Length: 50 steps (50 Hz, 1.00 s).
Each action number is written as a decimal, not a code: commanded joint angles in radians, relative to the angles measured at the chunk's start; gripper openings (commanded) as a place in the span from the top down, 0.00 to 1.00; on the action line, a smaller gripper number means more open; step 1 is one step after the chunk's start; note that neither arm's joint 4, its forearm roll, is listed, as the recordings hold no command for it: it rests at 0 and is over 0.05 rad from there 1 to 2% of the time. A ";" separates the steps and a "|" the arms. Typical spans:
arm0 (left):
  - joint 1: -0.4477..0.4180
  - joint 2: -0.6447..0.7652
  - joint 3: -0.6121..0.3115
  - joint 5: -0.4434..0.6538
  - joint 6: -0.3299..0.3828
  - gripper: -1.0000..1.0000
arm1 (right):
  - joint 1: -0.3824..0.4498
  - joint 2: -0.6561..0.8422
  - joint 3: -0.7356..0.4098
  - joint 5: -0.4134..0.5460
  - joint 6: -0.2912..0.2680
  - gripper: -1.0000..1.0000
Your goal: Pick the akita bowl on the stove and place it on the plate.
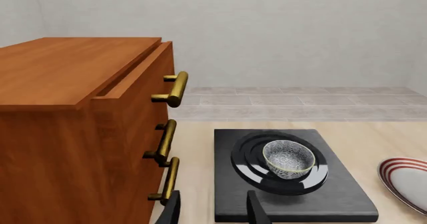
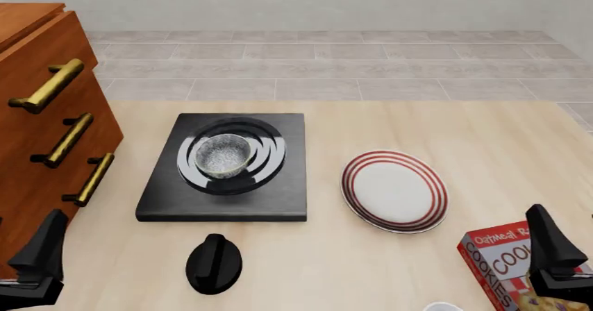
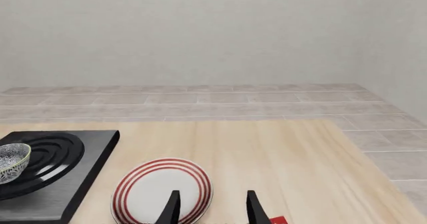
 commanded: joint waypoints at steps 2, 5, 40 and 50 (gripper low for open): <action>0.000 0.005 -0.003 -0.001 0.000 0.00 | 0.023 -0.061 -0.025 0.089 -0.002 0.00; 0.000 0.005 -0.003 -0.001 0.000 0.00 | 0.033 -0.053 -0.040 0.113 -0.021 0.00; 0.000 0.005 -0.003 -0.001 0.000 0.00 | 0.265 0.571 -0.392 0.018 -0.010 0.00; 0.000 0.005 -0.003 -0.001 0.000 0.00 | 0.362 0.763 -0.486 -0.025 -0.004 0.00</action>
